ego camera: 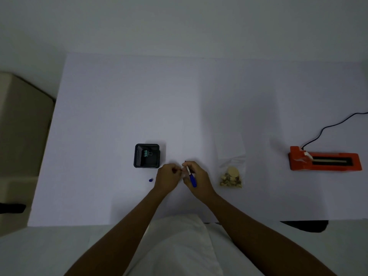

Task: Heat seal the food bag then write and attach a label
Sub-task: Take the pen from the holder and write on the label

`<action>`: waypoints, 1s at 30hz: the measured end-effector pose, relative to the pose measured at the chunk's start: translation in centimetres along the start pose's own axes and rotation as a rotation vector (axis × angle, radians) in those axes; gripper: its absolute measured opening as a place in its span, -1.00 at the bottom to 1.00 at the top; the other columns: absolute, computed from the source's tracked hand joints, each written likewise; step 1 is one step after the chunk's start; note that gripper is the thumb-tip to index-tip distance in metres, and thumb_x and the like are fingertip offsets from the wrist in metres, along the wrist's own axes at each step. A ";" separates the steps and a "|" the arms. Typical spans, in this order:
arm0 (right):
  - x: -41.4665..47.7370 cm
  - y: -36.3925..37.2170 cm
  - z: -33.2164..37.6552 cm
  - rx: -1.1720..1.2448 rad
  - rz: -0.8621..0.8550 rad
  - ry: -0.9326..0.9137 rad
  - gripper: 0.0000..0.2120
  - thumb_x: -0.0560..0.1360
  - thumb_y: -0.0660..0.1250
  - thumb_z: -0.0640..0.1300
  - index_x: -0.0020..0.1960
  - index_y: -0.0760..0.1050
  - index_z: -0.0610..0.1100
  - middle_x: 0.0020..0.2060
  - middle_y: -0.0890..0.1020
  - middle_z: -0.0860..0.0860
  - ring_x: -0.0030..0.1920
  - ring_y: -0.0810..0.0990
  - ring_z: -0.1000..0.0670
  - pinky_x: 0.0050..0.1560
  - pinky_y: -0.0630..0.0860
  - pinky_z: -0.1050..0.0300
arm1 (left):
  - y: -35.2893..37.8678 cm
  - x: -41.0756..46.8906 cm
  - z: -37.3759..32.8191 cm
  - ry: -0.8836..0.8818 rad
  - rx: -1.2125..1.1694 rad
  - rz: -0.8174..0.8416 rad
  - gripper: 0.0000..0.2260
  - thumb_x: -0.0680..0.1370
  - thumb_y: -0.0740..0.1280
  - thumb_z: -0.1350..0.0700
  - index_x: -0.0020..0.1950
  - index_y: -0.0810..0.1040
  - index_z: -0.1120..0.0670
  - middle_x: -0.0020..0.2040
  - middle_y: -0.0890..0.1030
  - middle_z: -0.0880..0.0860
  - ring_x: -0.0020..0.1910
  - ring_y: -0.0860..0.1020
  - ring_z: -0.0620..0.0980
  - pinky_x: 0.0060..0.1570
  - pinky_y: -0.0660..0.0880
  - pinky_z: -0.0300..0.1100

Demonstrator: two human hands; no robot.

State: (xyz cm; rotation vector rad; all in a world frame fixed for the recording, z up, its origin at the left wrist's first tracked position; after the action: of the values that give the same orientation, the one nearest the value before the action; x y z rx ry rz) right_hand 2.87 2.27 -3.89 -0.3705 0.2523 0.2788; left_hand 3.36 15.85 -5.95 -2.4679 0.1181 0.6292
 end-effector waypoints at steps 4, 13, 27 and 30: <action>0.3 0.0 -0.3 0.053 -0.023 0.070 -0.65 0.43 0.44 -0.41 0.15 0.46 -0.20 -0.09 0.57 -0.11 -0.19 0.53 0.14 -0.12 0.54 0.35 | 0.0 0.1 -0.5 0.013 -0.030 0.049 -0.82 0.54 0.27 0.28 -0.01 0.68 0.18 -0.12 0.67 0.06 -0.17 0.60 -0.03 -0.07 0.54 -0.17; 0.7 -1.1 0.0 -0.083 -0.144 0.116 -0.80 0.50 0.24 -0.46 -0.04 0.50 -0.20 -0.27 0.47 -0.12 -0.40 0.42 0.12 -0.37 0.42 0.29 | 0.1 -0.1 -0.8 0.015 -0.008 0.025 -0.86 0.55 0.29 0.23 0.00 0.64 0.15 -0.12 0.67 0.10 -0.16 0.60 0.01 -0.10 0.53 -0.16; 1.0 1.3 1.2 0.118 -0.107 0.158 -0.68 0.64 0.20 -0.05 -0.28 0.43 -0.07 -0.39 0.47 0.09 -0.33 0.44 0.13 -0.23 0.41 0.25 | 0.6 -0.5 0.0 0.015 0.100 0.023 -0.77 0.55 0.28 0.20 -0.31 0.53 0.16 -0.40 0.51 0.00 -0.42 0.46 -0.08 -0.33 0.42 -0.15; 1.1 2.1 0.4 0.249 -0.109 0.301 -0.70 0.65 0.15 -0.02 -0.01 0.59 -0.15 -0.24 0.61 0.04 -0.20 0.57 0.16 -0.09 0.48 0.34 | 0.6 -0.3 0.2 -0.019 0.096 0.005 -0.82 0.53 0.31 0.22 -0.26 0.58 0.18 -0.33 0.60 0.10 -0.36 0.52 -0.01 -0.24 0.49 -0.11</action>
State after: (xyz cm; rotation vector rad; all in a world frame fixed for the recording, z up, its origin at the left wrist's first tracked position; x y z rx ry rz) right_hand 3.35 4.55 -4.56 -0.1767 0.5555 0.0814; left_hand 2.91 15.45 -6.24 -2.3691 0.1438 0.6346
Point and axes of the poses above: each hand's wrist, its own x-axis towards the middle knuckle, its own y-axis out of the palm, z = x × y, the point moved 5 cm from there along x, towards the middle knuckle
